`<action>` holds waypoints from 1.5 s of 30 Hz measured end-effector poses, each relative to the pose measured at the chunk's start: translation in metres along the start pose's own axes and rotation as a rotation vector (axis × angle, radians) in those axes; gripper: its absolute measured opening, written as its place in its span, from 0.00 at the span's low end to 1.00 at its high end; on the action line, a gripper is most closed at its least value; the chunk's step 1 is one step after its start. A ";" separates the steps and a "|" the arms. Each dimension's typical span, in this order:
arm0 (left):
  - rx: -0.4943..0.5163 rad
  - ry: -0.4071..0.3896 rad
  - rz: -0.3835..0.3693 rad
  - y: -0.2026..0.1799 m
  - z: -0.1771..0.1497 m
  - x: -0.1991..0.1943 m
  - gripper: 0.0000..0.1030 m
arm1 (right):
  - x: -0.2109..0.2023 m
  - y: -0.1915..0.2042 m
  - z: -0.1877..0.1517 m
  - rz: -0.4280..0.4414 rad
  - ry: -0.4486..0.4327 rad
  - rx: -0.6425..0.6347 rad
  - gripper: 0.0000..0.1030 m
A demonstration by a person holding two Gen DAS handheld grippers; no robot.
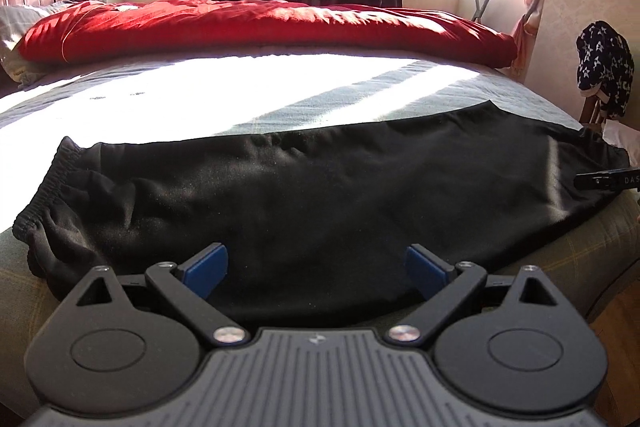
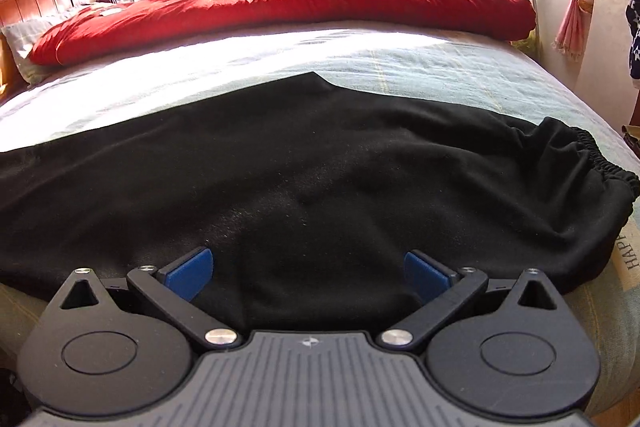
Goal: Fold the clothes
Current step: 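Withdraw both open tools back over the folded pants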
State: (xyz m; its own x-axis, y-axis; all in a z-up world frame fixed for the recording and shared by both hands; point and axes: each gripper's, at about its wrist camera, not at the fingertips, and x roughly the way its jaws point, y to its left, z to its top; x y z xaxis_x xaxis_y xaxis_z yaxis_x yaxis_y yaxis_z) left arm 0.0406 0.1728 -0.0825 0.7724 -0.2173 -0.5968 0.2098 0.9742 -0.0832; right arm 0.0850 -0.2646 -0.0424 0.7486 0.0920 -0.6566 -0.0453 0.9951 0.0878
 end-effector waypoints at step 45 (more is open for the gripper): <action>-0.053 0.035 -0.299 -0.063 0.040 0.086 0.97 | -0.007 0.045 -0.033 0.217 -0.043 -0.154 1.00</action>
State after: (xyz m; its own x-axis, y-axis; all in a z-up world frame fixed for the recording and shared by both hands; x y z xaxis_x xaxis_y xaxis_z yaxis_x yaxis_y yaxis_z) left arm 0.1180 0.0904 -0.0968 0.6600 -0.4936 -0.5664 0.3922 0.8694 -0.3005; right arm 0.0559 -0.2193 -0.0586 0.7377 0.3056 -0.6020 -0.3053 0.9463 0.1063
